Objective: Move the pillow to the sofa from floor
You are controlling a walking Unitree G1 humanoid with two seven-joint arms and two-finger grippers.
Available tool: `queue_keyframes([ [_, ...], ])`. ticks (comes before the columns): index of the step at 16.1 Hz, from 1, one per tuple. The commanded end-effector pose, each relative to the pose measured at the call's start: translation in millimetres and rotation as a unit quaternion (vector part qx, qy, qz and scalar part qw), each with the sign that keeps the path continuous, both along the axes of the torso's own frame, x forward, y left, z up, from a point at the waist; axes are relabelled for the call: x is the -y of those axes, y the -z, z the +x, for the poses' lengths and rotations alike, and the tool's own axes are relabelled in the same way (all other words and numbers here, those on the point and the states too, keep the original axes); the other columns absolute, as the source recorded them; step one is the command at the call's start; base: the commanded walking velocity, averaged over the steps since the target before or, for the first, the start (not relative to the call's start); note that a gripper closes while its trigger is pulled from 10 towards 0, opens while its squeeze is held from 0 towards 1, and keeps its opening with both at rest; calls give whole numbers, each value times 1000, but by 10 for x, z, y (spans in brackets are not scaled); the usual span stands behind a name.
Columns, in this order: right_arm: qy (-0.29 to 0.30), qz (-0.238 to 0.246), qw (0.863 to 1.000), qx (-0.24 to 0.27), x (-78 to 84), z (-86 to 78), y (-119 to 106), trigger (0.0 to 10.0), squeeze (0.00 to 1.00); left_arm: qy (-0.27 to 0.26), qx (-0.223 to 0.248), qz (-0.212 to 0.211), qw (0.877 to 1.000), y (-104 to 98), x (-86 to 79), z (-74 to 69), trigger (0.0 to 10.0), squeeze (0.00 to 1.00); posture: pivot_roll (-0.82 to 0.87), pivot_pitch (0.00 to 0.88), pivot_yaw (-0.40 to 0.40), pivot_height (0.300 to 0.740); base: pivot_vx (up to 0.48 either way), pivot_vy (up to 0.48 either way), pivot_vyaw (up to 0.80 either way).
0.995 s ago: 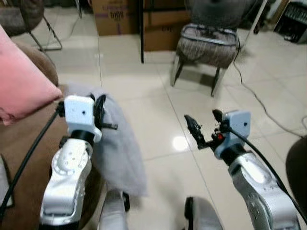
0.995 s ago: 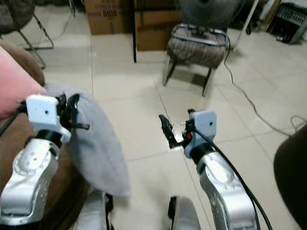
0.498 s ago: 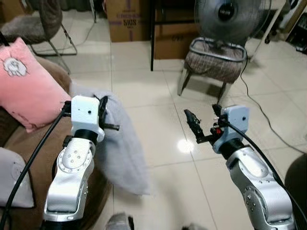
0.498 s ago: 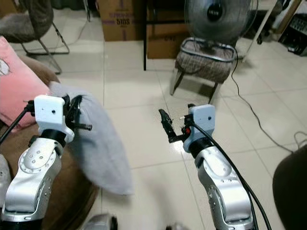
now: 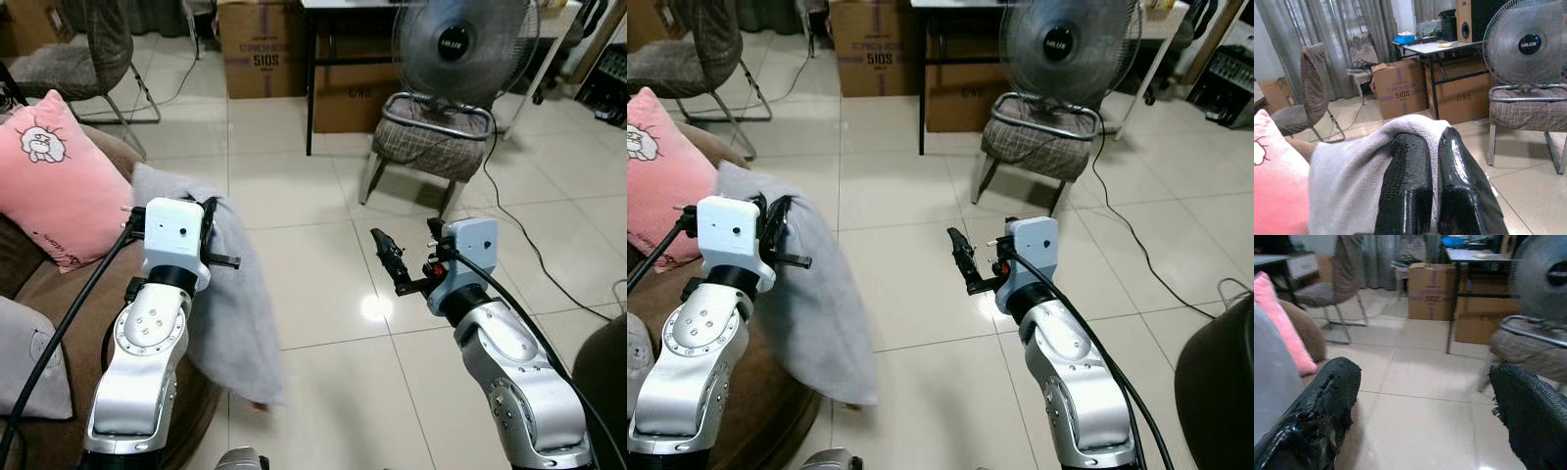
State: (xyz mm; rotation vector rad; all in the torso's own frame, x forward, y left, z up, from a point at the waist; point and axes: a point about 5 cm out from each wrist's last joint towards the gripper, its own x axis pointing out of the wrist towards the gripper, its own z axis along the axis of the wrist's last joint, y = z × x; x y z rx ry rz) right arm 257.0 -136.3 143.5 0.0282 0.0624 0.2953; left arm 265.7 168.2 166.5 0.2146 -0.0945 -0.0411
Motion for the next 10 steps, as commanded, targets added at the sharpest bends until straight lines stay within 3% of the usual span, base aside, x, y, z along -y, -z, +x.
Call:
queue_keyframes([
  [1, 20, -18, 1000, -2, 43, 1, 48, 10000, 0, 9, 20, 2, 1000, -66, 17, 1, 10000, 0, 69, 0, -14, 740, 0, 0, 0],
  [10, 24, -20, 999, 7, 63, -12, 55, 10000, 0, 14, 21, -5, 1000, -65, 54, 35, 10000, 0, 67, 0, -18, 740, 0, 0, 0],
])
